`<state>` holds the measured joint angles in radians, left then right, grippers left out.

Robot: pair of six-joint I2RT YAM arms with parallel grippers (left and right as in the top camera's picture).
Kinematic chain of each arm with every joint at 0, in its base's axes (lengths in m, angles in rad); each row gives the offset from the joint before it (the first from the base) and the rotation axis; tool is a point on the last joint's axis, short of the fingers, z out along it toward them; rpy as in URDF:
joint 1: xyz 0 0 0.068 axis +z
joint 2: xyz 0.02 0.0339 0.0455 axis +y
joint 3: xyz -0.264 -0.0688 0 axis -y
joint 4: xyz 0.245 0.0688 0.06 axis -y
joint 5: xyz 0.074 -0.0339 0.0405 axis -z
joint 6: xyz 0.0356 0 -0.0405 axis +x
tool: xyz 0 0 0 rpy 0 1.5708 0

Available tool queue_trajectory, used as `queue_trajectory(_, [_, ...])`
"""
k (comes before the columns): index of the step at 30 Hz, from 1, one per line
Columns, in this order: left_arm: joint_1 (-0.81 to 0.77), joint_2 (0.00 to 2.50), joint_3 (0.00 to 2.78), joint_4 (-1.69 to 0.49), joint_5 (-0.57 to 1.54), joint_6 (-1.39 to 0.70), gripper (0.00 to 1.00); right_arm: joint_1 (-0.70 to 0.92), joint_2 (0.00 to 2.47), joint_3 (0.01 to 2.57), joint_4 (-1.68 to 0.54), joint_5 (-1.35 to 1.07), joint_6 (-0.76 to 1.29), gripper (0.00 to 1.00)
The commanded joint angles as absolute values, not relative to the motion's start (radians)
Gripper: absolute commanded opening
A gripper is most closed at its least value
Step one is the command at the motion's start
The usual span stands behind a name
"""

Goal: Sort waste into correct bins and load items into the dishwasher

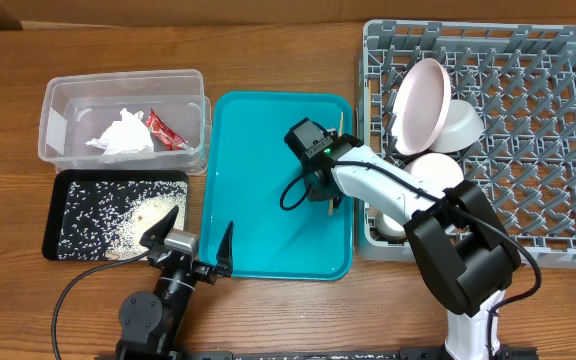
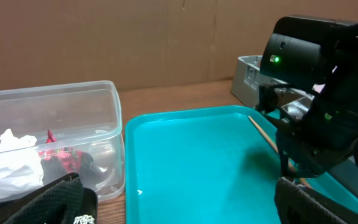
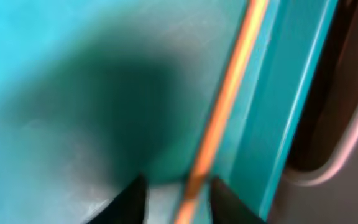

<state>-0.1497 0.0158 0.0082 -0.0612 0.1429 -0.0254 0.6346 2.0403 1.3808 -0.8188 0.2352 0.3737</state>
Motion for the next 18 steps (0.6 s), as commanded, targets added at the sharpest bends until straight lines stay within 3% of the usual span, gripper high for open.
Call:
queue_trajectory(1, [-0.144, 0.011, 0.005, -0.063, 0.15, -0.025, 1.0, 0.634, 2.056, 1.378, -0.85, 0.128, 0.379, 0.23])
queue_trajectory(7, [-0.144, 0.011, 0.005, -0.063, 0.15, -0.025, 1.0, 0.635, 2.041, 1.409, -0.918, 0.061, 0.336, 0.04])
queue_trajectory(18, [-0.144, 0.011, 0.005, -0.063, 0.15, -0.025, 1.0, 0.587, 1.807, 1.581, -0.919, 0.218, 0.314, 0.04])
